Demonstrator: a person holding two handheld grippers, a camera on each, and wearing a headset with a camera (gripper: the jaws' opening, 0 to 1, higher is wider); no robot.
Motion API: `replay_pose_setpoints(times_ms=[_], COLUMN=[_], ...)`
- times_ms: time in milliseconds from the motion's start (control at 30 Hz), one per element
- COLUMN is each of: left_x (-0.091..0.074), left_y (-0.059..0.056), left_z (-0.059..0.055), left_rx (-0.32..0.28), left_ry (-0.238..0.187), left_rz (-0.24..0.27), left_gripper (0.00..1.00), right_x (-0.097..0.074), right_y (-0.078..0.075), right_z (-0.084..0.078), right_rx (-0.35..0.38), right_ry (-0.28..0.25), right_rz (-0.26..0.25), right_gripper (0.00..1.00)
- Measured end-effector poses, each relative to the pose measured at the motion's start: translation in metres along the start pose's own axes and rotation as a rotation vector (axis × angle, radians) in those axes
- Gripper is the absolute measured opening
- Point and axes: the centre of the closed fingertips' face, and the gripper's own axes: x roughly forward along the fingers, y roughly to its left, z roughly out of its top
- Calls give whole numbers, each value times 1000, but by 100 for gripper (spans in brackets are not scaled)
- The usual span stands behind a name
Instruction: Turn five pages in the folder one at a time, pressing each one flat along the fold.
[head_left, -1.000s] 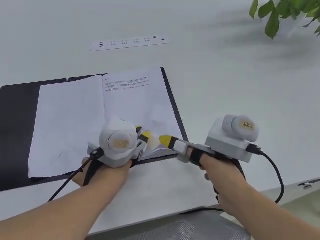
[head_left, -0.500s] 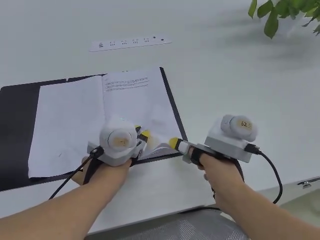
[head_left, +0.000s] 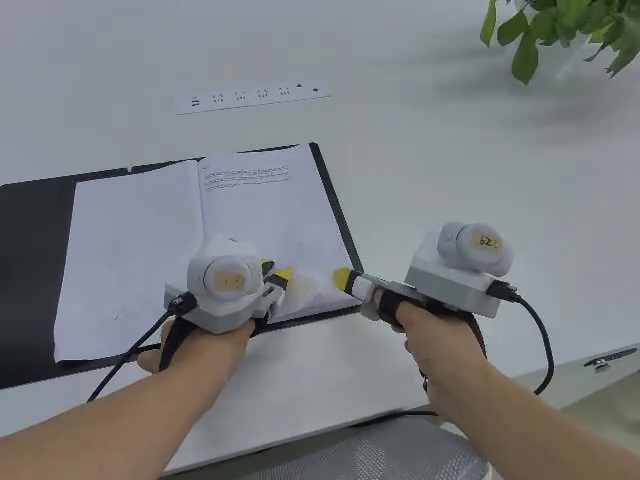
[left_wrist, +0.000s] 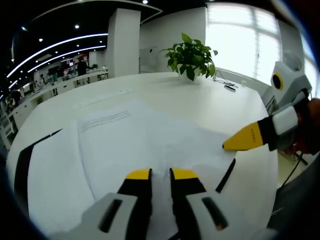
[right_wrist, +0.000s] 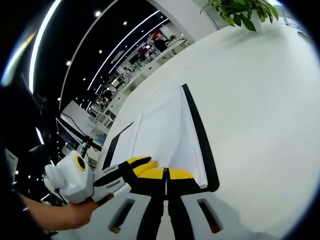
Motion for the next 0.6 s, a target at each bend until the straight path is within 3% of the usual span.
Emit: replay_pose_setpoints(times_ms=[133, 300, 600], left_x=[-9, -25, -63], left_y=[2, 10, 39], left_z=[10, 23, 43], left_rx=[3, 33, 32], left_ry=[-28, -64, -136], left_rz=[-7, -9, 36], left_gripper=[14, 16, 17], right_x=[-4, -8, -8], right_y=[12, 38, 79], right_z=[3, 10, 16], right_rx=[-18, -33, -84], right_ry=[-17, -50, -74], right_rz=[12, 57, 122], right_gripper=[0, 0, 0])
